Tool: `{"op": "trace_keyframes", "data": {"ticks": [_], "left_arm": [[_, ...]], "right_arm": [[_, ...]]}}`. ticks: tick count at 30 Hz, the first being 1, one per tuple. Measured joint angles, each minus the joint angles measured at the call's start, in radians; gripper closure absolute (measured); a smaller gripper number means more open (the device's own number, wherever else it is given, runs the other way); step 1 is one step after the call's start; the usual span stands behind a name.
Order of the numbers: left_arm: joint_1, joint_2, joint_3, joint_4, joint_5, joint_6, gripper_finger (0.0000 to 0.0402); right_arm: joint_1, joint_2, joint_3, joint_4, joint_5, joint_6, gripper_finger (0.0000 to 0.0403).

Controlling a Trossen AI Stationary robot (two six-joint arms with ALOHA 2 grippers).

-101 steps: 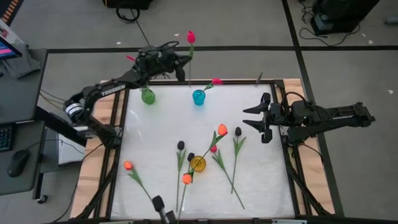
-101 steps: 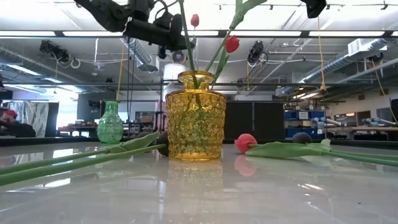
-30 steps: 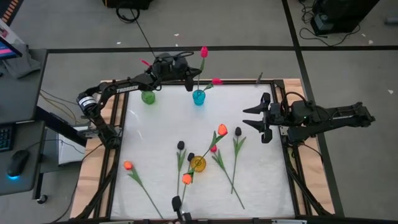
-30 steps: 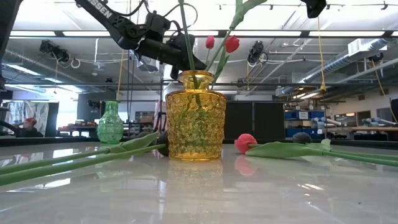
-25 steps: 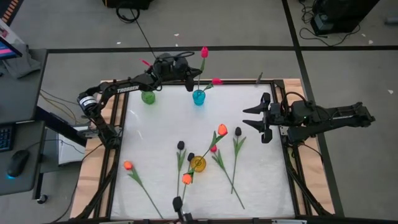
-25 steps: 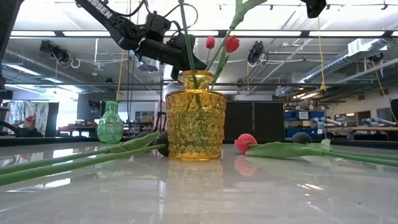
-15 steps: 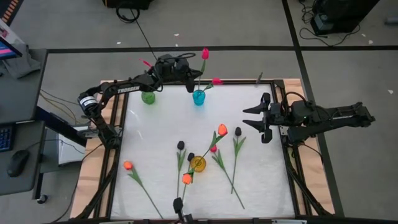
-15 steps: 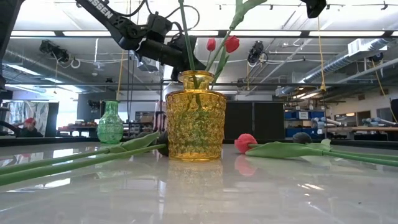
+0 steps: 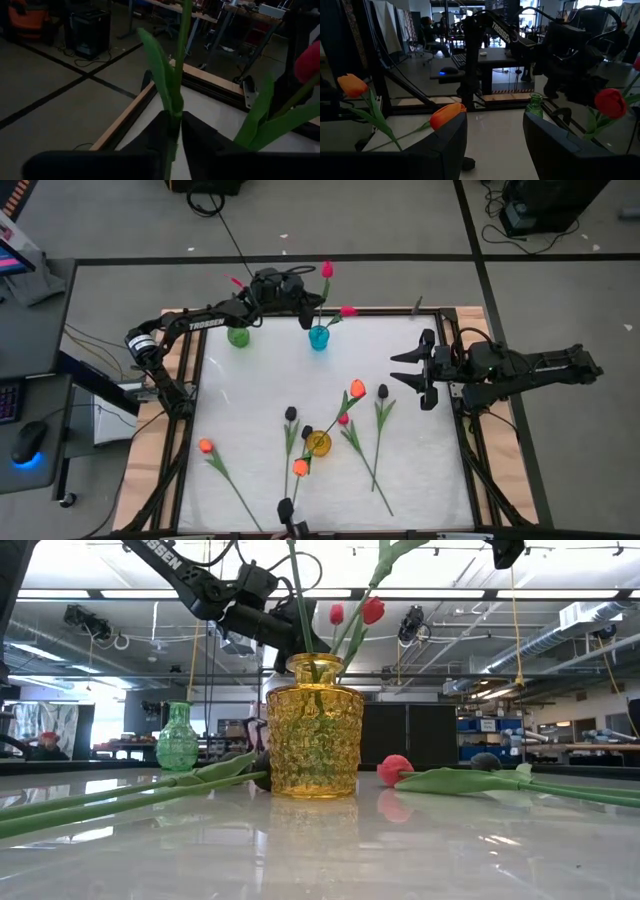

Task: Sort flowers into vase by color
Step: Put the bottom pink flower into the blue vase, then put the orange flower into the yellow vase

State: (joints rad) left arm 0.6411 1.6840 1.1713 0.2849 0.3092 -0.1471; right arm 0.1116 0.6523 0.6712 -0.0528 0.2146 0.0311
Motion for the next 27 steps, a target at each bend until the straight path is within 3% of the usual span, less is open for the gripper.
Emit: {"op": "trace_keyframes", "data": {"ticks": [6, 12, 20, 27], "left_arm": [[0.0, 0.0, 0.0, 0.0, 0.0, 0.0, 0.0284], [0.001, 0.0, 0.0, 0.001, 0.0, -0.001, 0.0255], [0.017, -0.038, 0.0, -0.065, -0.032, 0.015, 0.0248], [0.017, -0.096, 0.0, -0.245, -0.044, 0.02, 0.0248]], "right_arm": [[0.0, 0.0, 0.0, 0.0, 0.0, 0.0, 0.02], [0.0, 0.0, 0.0, 0.0, 0.0, 0.0, 0.02], [0.0, 0.0, 0.0, 0.0, 0.0, 0.0, 0.02], [0.0, 0.0, 0.0, 0.008, 0.0, 0.0, 0.02]]}}
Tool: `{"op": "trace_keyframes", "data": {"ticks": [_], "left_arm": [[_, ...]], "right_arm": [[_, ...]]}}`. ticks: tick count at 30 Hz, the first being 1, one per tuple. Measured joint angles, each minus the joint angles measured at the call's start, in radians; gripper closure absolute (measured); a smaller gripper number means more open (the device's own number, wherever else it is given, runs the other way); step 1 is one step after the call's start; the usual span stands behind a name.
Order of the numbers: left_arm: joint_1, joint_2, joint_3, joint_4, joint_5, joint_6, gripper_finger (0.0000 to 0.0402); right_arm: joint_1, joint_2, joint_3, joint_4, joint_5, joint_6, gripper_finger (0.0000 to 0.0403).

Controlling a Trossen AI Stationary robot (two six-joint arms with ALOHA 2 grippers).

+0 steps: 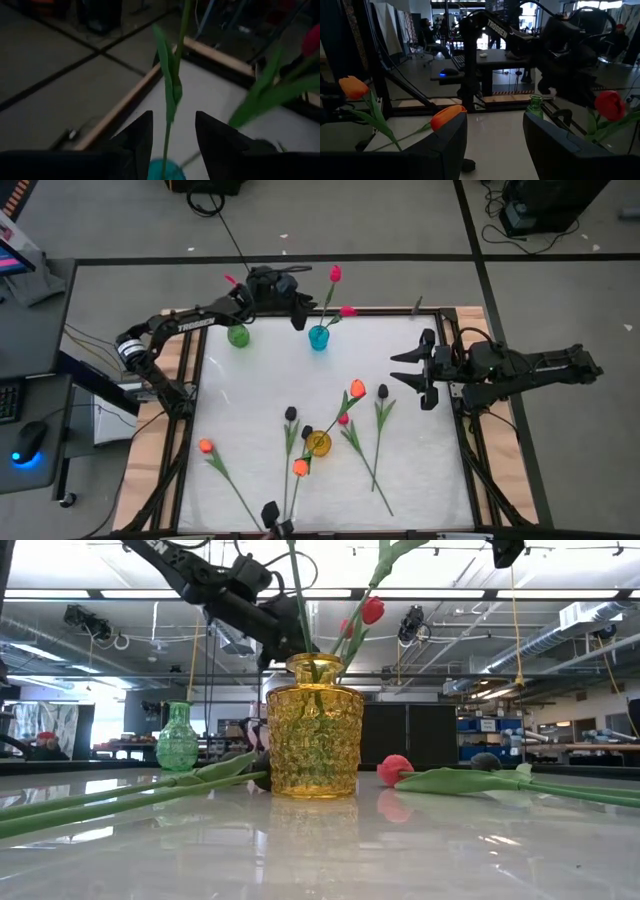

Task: Sort flowers into vase by color
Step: Put the orange flower into the yellow vase

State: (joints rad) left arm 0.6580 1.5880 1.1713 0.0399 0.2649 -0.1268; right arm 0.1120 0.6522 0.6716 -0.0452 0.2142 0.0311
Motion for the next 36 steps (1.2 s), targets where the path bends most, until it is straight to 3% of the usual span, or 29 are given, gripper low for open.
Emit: {"op": "trace_keyframes", "data": {"ticks": [7, 18, 24, 30, 36], "left_arm": [[-0.031, -0.092, 0.0, -0.195, -0.017, -0.012, 0.0248], [-0.147, -0.233, 0.0, -0.634, -0.15, -0.144, 0.0248], [-0.275, -0.258, 0.0, -0.815, -0.279, -0.262, 0.0248], [-0.426, -0.257, 0.0, -0.922, -0.478, -0.357, 0.0248], [-0.569, -0.275, 0.0, -0.931, -0.526, -0.344, 0.0248]], "right_arm": [[0.0, 0.0, 0.0, 0.0, 0.0, 0.0, 0.02], [0.0, 0.0, 0.0, 0.0, 0.0, 0.0, 0.02], [0.0, 0.0, 0.0, 0.0, 0.0, 0.0, 0.02], [0.0, 0.0, 0.0, 0.001, 0.0, 0.0, 0.02], [0.0, 0.0, 0.0, 0.003, 0.0, 0.0, 0.02]]}}
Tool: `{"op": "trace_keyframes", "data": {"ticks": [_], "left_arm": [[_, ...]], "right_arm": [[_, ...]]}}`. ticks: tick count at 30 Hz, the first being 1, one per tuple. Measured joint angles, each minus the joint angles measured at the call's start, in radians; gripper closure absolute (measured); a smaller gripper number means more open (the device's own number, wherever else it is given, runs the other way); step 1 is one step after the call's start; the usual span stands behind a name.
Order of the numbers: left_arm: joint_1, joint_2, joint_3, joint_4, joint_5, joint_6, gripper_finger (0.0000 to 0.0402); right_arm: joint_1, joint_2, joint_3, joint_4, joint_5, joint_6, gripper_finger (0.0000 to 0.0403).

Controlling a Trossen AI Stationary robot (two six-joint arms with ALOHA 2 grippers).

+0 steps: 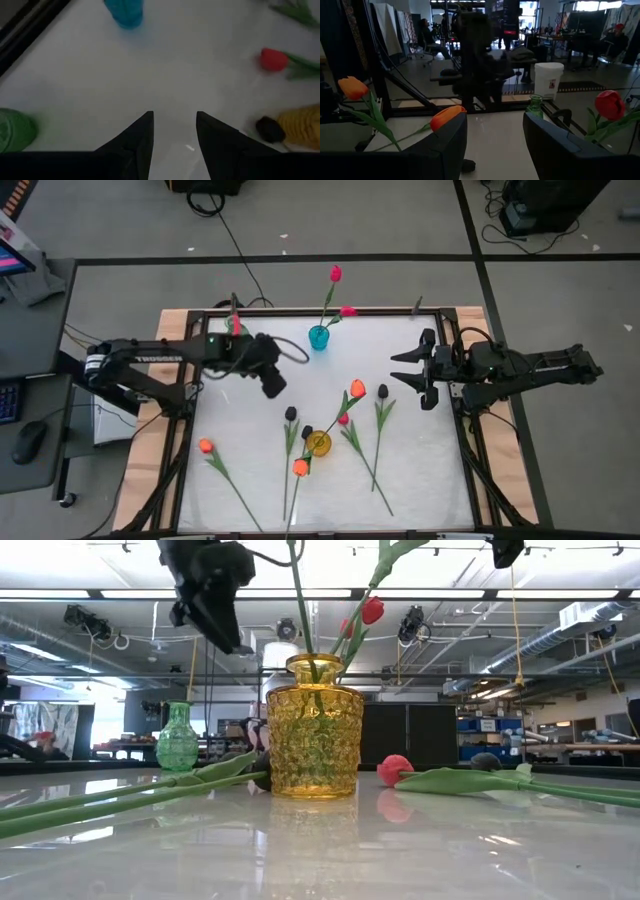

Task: Sort flowers into vase by color
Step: Put the orange flower into the yellow vase

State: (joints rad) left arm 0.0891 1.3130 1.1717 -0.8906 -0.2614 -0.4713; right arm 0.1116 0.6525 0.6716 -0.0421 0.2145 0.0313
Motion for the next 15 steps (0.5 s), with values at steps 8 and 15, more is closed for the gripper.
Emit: {"op": "trace_keyframes", "data": {"ticks": [8, 15], "left_arm": [[-0.134, -0.008, 0.0, -0.116, -0.061, -0.164, 0.0248], [-0.256, -0.021, 0.0, -0.241, -0.134, -0.44, 0.0248]], "right_arm": [[0.0, 0.0, 0.0, 0.004, 0.0, 0.0, 0.02], [0.0, 0.0, 0.0, 0.004, 0.0, 0.0, 0.02]]}}
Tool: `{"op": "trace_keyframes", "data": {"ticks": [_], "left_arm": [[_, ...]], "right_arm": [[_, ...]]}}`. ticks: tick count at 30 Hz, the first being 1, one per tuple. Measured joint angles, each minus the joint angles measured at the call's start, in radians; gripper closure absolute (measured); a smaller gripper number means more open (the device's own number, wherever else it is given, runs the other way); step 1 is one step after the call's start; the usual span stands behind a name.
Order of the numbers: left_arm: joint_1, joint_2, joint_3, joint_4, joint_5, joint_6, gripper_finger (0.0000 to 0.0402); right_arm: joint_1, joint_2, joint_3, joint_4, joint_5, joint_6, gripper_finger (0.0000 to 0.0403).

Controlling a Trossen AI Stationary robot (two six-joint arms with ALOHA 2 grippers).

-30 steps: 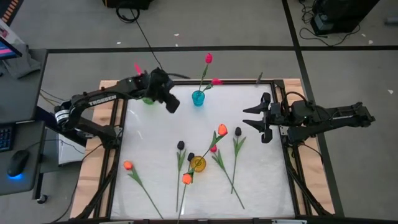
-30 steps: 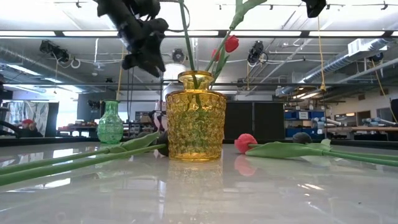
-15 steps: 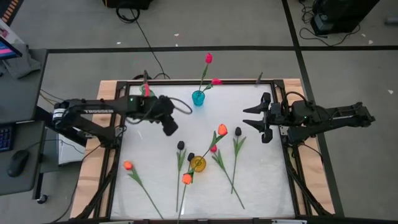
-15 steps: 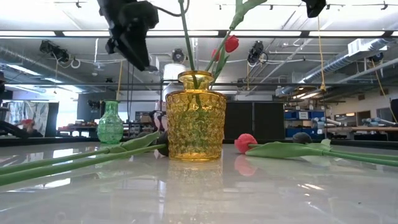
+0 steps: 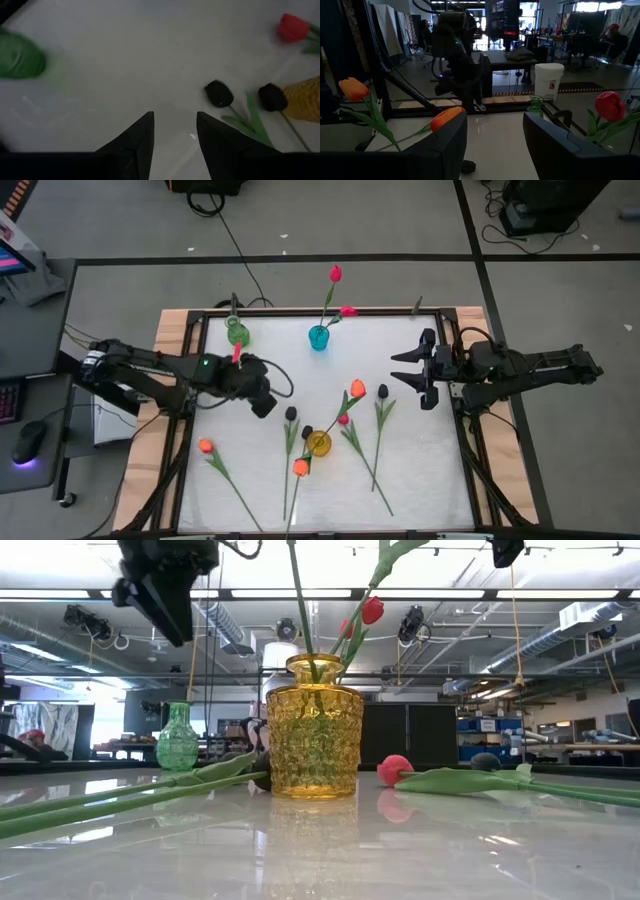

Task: Sort flowers into vase by color
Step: Put the orange flower into the yellow vase

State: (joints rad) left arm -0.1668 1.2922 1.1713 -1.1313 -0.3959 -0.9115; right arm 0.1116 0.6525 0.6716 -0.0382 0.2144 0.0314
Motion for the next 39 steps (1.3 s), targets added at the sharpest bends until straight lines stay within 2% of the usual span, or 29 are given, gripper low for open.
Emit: {"op": "trace_keyframes", "data": {"ticks": [11, 14, 20, 23, 27, 30, 36, 39], "left_arm": [[-0.179, -0.003, -0.025, 0.007, -0.008, -0.163, 0.0248], [-0.205, -0.043, -0.125, 0.113, 0.003, -0.26, 0.0248], [-0.26, -0.154, -0.422, 0.401, 0.089, -0.489, 0.0248], [-0.288, -0.19, -0.515, 0.504, 0.115, -0.558, 0.0248], [-0.32, -0.229, -0.535, 0.535, 0.162, -0.56, 0.0248], [-0.342, -0.251, -0.536, 0.518, 0.212, -0.497, 0.0248], [-0.428, -0.26, -0.536, 0.421, 0.332, -0.464, 0.0248], [-0.466, -0.259, -0.536, 0.412, 0.365, -0.398, 0.0248]], "right_arm": [[0.0, 0.0, 0.0, 0.0, 0.0, 0.0, 0.02], [0.0, 0.0, 0.0, 0.0, 0.0, 0.0, 0.02], [0.0, 0.0, 0.0, 0.0, 0.0, 0.0, 0.02], [0.0, 0.0, 0.0, 0.0, 0.0, 0.0, 0.02], [0.0, 0.0, 0.0, 0.0, 0.0, 0.0, 0.02], [0.0, 0.0, 0.0, 0.0, 0.0, 0.0, 0.02], [0.0, 0.0, 0.0, 0.0, 0.0, 0.0, 0.02], [0.0, 0.0, 0.0, -0.001, 0.0, 0.0, 0.02]]}}
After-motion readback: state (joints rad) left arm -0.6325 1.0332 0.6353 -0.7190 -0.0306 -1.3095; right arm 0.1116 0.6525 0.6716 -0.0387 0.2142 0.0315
